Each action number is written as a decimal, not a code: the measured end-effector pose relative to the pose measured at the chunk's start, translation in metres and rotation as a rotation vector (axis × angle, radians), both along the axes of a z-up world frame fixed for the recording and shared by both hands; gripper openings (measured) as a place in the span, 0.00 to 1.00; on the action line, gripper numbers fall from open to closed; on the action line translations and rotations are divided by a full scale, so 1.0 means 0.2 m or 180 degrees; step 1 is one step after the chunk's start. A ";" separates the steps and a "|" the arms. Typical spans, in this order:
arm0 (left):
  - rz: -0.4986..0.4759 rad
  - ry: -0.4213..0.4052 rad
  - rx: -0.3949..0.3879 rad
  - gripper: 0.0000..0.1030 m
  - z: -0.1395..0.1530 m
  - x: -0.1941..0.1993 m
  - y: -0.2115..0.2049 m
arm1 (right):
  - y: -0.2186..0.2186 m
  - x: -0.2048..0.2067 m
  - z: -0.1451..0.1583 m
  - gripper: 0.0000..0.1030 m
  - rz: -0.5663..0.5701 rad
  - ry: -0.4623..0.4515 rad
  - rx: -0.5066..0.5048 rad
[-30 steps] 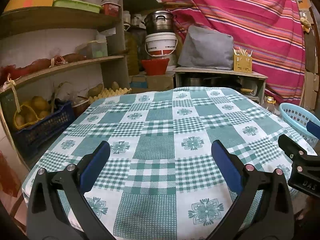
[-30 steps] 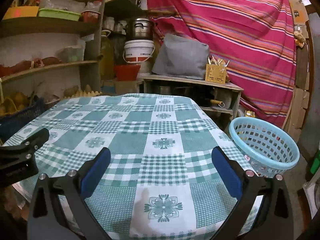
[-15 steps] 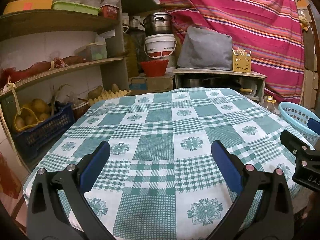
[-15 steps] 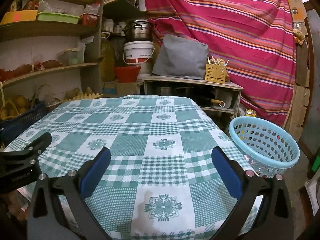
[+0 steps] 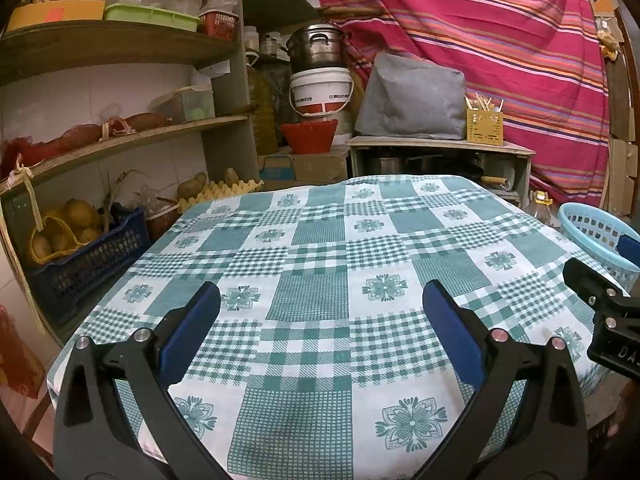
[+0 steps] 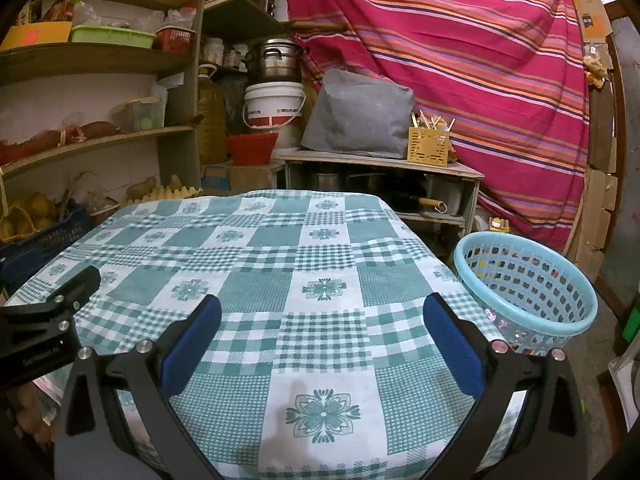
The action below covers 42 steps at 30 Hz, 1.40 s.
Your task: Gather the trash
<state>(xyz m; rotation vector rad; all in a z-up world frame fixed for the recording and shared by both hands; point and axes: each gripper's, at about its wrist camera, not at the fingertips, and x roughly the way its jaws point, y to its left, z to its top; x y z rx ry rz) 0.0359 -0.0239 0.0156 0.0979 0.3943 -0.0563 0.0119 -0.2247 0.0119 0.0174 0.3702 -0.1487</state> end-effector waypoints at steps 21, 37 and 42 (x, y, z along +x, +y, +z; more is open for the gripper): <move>-0.0001 -0.0027 0.0022 0.95 0.01 0.00 0.01 | -0.01 0.00 0.00 0.96 -0.0002 0.0001 0.0005; 0.0001 -0.0031 0.0031 0.95 0.00 0.00 0.00 | -0.01 0.00 0.00 0.96 -0.0007 -0.0006 0.0000; 0.0001 -0.0032 0.0029 0.95 0.00 0.00 0.00 | -0.01 0.00 0.00 0.96 -0.0005 -0.0002 0.0001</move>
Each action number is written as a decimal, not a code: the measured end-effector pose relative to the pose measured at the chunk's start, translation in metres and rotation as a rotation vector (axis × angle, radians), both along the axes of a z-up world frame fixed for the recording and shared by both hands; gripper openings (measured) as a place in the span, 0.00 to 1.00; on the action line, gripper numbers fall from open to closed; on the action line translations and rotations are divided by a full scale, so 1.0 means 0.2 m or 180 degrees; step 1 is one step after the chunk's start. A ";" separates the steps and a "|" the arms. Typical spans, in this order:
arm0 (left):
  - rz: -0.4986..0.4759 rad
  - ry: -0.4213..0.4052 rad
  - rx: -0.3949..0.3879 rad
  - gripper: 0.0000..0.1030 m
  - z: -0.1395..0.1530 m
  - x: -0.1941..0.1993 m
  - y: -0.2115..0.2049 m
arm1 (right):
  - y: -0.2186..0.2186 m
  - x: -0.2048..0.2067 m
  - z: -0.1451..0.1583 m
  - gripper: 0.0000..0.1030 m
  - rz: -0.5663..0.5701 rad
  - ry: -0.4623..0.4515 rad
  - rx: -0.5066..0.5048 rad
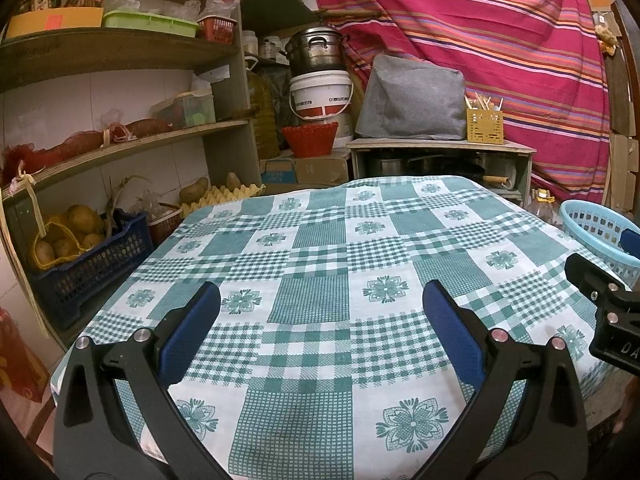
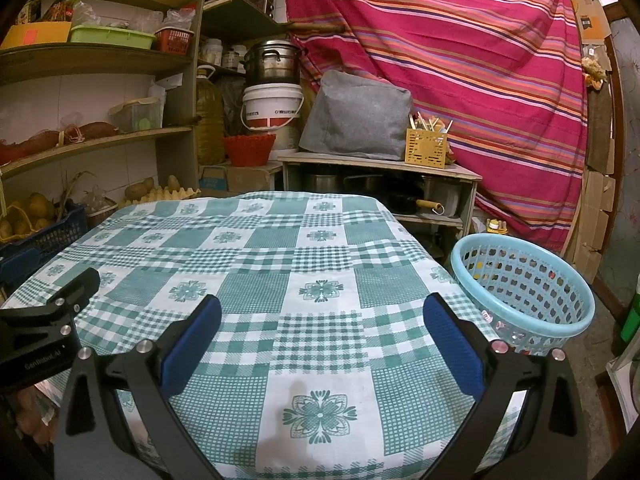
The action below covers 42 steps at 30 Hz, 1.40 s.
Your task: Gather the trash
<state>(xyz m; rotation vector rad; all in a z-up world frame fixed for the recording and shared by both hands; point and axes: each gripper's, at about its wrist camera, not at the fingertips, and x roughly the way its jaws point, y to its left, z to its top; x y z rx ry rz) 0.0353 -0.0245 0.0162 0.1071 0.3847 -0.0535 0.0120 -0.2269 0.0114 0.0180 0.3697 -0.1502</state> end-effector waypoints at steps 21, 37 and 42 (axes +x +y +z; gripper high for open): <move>-0.0002 -0.0004 0.0005 0.95 0.00 0.00 0.00 | -0.01 0.00 0.00 0.96 0.0001 0.0003 0.0000; 0.0020 -0.0012 -0.0017 0.95 0.01 0.03 0.04 | -0.04 0.00 0.01 0.96 -0.0066 0.0003 0.0035; 0.0024 -0.0047 -0.0006 0.95 0.01 0.03 0.05 | -0.04 0.01 0.00 0.96 -0.0070 0.0030 0.0020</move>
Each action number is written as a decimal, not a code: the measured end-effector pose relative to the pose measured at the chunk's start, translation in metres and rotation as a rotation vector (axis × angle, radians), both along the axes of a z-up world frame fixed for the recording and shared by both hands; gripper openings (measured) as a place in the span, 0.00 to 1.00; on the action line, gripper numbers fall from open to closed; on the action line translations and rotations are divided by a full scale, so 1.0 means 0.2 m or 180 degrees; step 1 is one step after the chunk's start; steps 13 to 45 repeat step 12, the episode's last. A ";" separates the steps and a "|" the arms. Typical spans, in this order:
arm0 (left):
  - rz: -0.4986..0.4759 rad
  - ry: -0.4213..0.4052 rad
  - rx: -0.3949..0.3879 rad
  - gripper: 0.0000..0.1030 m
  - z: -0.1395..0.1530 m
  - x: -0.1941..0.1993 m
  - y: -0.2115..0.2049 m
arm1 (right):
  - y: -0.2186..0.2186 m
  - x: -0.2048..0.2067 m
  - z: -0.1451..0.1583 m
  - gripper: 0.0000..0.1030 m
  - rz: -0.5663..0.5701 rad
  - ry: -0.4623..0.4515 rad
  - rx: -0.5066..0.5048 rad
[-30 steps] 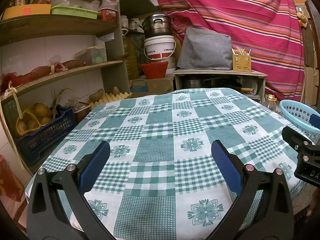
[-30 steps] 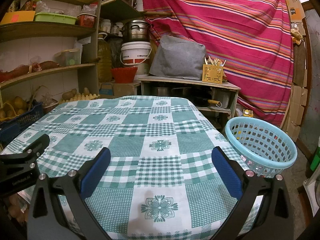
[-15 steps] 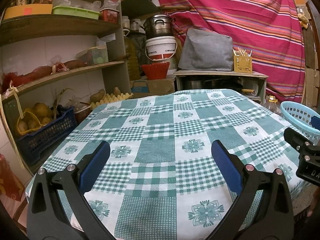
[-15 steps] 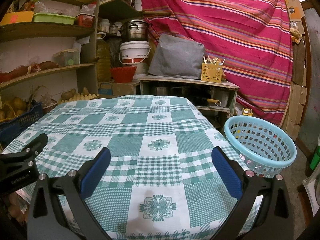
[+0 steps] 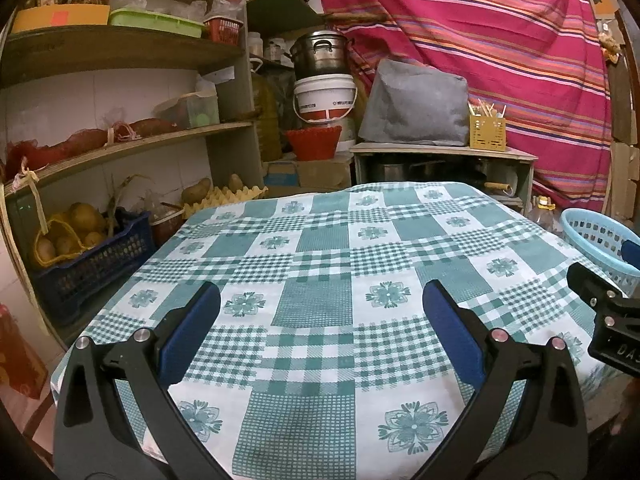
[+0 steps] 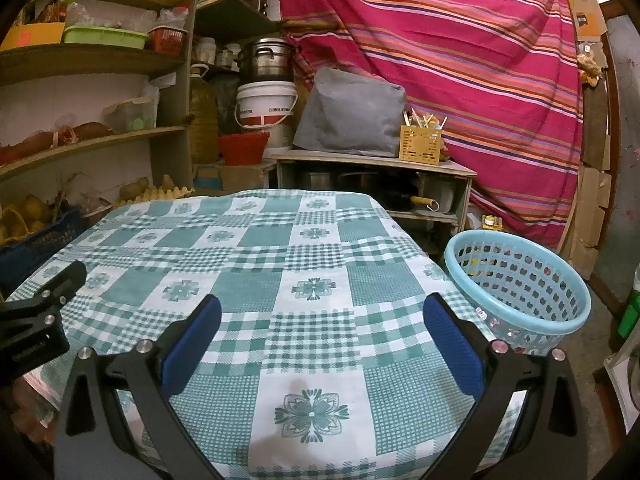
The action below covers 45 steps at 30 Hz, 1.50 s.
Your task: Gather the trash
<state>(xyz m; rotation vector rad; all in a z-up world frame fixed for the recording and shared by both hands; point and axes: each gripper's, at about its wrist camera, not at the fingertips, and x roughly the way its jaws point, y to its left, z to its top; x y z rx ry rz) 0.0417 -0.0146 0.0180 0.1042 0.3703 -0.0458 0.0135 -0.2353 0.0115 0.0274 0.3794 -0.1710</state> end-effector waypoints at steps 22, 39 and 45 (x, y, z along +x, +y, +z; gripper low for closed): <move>-0.0013 0.0000 -0.0031 0.95 0.00 -0.01 0.00 | 0.01 0.00 0.00 0.96 -0.0003 0.0017 0.0006; -0.0013 0.0000 -0.0031 0.95 0.00 -0.01 0.00 | 0.01 0.00 0.00 0.96 -0.0003 0.0017 0.0006; -0.0013 0.0000 -0.0031 0.95 0.00 -0.01 0.00 | 0.01 0.00 0.00 0.96 -0.0003 0.0017 0.0006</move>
